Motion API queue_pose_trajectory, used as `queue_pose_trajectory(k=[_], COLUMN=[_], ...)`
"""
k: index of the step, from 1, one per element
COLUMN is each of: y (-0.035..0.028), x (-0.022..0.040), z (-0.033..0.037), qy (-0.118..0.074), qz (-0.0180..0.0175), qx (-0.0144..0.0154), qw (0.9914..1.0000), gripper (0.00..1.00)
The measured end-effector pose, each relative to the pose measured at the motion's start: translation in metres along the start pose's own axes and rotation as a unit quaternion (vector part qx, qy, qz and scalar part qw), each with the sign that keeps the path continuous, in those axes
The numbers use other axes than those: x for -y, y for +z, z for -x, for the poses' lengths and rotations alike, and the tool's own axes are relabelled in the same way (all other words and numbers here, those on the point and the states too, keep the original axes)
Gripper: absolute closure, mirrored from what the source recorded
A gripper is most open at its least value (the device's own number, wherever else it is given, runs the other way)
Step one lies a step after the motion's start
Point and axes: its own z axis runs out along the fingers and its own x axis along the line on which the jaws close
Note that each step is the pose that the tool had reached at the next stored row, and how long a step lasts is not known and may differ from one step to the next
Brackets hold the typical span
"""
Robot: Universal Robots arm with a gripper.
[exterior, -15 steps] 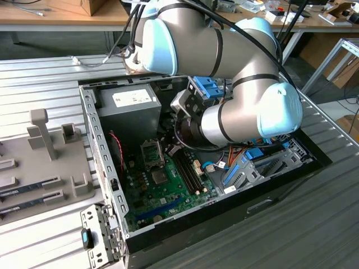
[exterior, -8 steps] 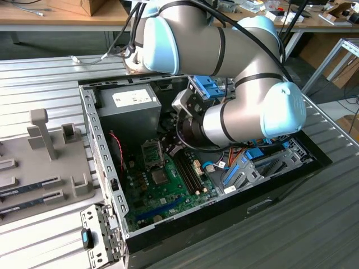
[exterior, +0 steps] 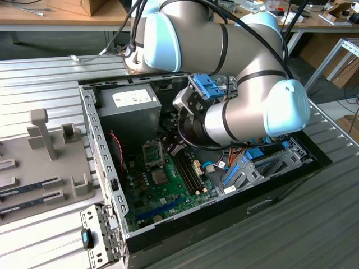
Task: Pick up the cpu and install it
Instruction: 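Close the cpu cover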
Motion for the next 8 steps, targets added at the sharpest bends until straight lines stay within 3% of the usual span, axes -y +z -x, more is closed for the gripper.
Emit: queue_pose_trajectory(k=[8], y=[-0.0073], x=[-0.002], z=[-0.0013], qy=[0.0], qz=[0.0], qx=[0.0], qw=[1.0], gripper=[0.89])
